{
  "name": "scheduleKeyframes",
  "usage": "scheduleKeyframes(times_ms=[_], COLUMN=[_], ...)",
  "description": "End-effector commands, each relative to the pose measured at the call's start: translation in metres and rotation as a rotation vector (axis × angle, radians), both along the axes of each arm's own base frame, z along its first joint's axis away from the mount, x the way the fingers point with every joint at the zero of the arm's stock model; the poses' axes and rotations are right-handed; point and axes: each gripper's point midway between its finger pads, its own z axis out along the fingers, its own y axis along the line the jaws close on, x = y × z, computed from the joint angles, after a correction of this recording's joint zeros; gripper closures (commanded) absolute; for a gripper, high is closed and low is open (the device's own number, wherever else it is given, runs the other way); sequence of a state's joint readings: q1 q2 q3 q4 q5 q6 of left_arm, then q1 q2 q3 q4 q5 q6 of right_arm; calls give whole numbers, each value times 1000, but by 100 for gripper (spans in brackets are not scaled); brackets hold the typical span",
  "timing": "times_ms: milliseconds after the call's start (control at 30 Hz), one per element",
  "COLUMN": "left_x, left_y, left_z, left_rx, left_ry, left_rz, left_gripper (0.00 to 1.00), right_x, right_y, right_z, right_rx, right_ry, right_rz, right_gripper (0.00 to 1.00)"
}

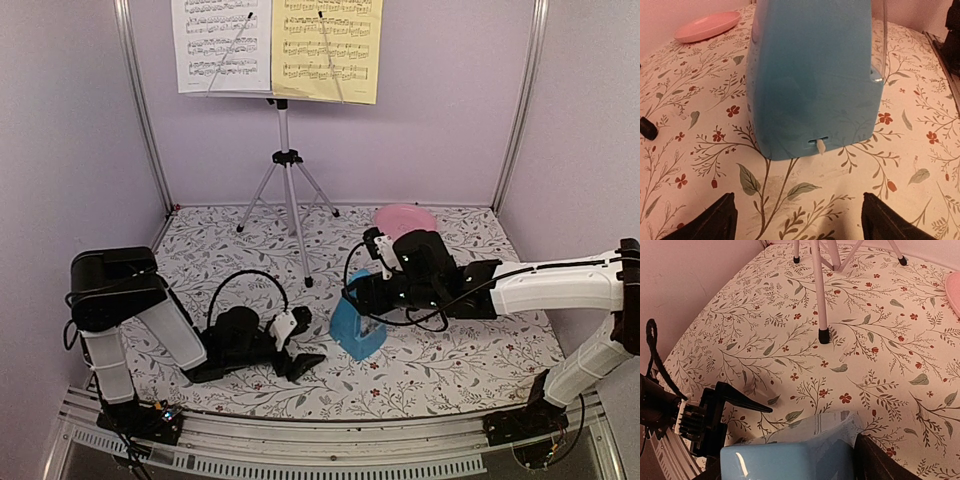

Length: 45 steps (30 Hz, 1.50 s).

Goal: Set up the instrument practice props

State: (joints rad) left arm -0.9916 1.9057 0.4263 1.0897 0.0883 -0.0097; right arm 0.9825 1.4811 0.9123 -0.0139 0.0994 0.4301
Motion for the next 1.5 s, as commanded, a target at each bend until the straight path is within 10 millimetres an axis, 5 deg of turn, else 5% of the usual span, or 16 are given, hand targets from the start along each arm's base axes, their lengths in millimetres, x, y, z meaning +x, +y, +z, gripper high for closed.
scheduleKeyframes(times_ms=[0, 600, 1267, 1467], left_x=[11, 34, 42, 40], left_y=[-16, -42, -40, -38], left_z=[15, -20, -4, 1], left_rx=[-22, 72, -8, -14], left_ry=[-100, -94, -62, -53], left_rz=[-58, -129, -137, -133], left_gripper=[13, 25, 61, 36], right_x=[-2, -4, -8, -11], right_y=[9, 10, 20, 24], right_z=[2, 0, -9, 6], right_rx=[17, 30, 48, 85], right_ry=[4, 7, 38, 28], right_rz=[20, 28, 66, 92], right_gripper=[32, 39, 44, 24])
